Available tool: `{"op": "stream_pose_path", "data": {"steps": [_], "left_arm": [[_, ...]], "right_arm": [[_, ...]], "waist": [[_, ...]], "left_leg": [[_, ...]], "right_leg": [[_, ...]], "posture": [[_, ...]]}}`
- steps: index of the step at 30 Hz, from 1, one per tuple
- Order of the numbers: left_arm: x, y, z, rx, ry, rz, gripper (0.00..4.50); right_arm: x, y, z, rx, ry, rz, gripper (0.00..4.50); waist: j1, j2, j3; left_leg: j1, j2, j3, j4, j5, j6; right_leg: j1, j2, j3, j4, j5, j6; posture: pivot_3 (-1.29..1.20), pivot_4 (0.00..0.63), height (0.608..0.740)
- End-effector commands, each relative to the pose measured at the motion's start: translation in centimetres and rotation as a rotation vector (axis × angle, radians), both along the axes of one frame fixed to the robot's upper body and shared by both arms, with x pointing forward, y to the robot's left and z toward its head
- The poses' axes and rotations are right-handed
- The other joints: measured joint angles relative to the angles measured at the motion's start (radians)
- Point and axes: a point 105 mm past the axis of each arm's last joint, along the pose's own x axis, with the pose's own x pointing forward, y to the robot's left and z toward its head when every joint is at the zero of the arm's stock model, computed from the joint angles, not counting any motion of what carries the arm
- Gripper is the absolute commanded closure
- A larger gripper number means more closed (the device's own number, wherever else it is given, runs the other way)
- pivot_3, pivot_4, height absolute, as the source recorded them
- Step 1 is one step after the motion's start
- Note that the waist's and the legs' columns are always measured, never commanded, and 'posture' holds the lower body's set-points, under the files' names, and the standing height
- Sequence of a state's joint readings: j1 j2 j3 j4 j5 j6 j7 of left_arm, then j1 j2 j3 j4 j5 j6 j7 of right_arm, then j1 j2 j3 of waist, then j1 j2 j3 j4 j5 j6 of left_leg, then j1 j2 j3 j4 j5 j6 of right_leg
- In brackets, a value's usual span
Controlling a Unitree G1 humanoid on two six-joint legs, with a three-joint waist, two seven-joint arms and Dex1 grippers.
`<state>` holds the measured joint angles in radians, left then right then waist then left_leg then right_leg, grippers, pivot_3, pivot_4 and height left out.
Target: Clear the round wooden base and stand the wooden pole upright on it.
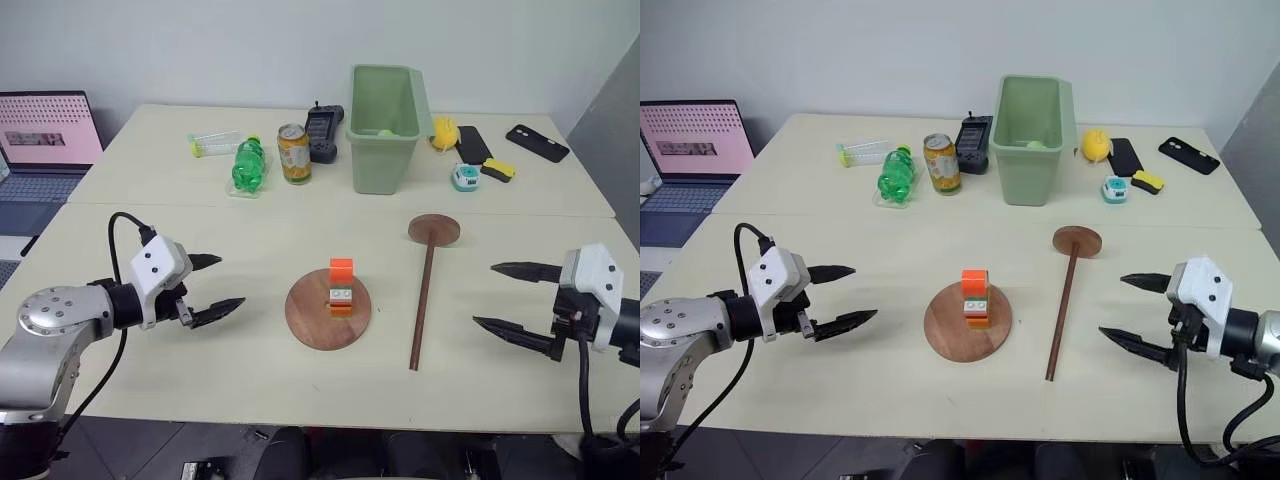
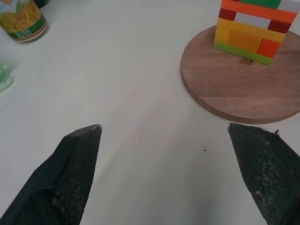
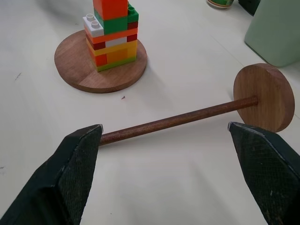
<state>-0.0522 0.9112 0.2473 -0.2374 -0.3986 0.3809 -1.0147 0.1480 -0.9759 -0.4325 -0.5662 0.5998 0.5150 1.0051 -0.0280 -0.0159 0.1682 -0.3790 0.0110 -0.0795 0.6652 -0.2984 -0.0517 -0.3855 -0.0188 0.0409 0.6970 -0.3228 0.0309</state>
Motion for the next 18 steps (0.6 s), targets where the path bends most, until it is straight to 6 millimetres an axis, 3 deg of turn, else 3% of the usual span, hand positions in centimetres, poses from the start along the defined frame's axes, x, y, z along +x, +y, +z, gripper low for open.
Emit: {"op": "stream_pose_path", "data": {"steps": [1, 13, 18], "left_arm": [[0.0, -0.2, 1.6, -0.010, -0.066, -0.019, 0.00], [0.0, -0.7, 1.9, -0.028, -0.073, -0.039, 0.00], [0.3, -0.4, 2.0, -0.030, -0.080, -0.022, 0.00]], "right_arm": [[-0.3, 0.2, 1.0, -0.018, -0.048, 0.022, 0.00], [0.0, 0.8, 1.4, -0.004, -0.071, 0.033, 0.00], [0.5, 0.7, 3.1, 0.011, -0.108, 0.040, 0.00]], "waist": [[0.000, 0.000, 0.000], [0.000, 0.000, 0.000], [0.000, 0.000, 0.000]], "left_leg": [[0.000, 0.000, 0.000, 0.000, 0.000, 0.000], [0.000, 0.000, 0.000, 0.000, 0.000, 0.000], [0.000, 0.000, 0.000, 0.000, 0.000, 0.000]], "right_leg": [[0.000, 0.000, 0.000, 0.000, 0.000, 0.000], [0.000, 0.000, 0.000, 0.000, 0.000, 0.000], [0.000, 0.000, 0.000, 0.000, 0.000, 0.000]], "posture": [[0.00, 0.150, 0.740], [0.00, 0.150, 0.740], [0.00, 0.150, 0.740]]}}
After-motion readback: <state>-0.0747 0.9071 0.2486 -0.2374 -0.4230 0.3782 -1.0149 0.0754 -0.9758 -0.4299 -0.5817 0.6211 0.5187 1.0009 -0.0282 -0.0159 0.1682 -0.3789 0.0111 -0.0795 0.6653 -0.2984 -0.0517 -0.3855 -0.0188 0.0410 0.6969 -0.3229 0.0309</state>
